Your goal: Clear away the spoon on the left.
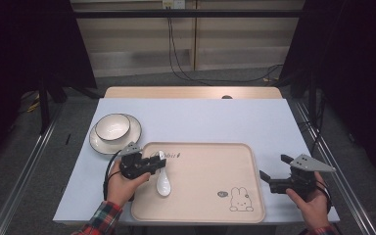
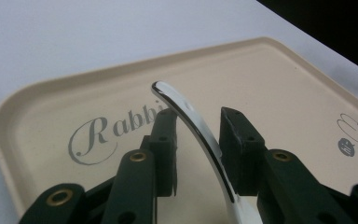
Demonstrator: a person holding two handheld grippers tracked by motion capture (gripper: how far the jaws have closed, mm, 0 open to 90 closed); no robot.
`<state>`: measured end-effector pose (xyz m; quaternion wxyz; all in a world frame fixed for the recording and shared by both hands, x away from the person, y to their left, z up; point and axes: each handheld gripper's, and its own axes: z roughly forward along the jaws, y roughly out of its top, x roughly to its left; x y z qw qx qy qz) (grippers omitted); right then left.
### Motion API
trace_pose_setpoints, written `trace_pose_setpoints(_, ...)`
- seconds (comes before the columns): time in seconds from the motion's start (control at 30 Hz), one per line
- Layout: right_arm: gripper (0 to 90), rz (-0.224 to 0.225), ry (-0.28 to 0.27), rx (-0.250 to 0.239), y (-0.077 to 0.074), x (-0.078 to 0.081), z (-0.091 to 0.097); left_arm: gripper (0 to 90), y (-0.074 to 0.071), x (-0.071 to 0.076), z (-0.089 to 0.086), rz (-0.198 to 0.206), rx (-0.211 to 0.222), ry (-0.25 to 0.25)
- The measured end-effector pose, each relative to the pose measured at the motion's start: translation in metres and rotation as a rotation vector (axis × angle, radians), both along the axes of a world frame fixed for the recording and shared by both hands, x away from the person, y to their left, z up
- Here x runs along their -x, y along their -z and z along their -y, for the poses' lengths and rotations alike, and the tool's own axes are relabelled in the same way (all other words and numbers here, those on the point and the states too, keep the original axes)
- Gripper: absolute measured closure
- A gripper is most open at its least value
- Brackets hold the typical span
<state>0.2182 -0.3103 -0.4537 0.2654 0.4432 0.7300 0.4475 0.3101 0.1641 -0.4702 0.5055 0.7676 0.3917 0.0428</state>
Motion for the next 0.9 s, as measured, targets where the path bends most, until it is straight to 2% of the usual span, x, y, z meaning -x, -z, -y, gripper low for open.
trace_pose_setpoints(0.9,1.8,-0.002,-0.001,-0.006,-0.0005,0.0005,0.0003,60.7,0.0007,-0.0008,0.0006,-0.006,-0.038,-0.03)
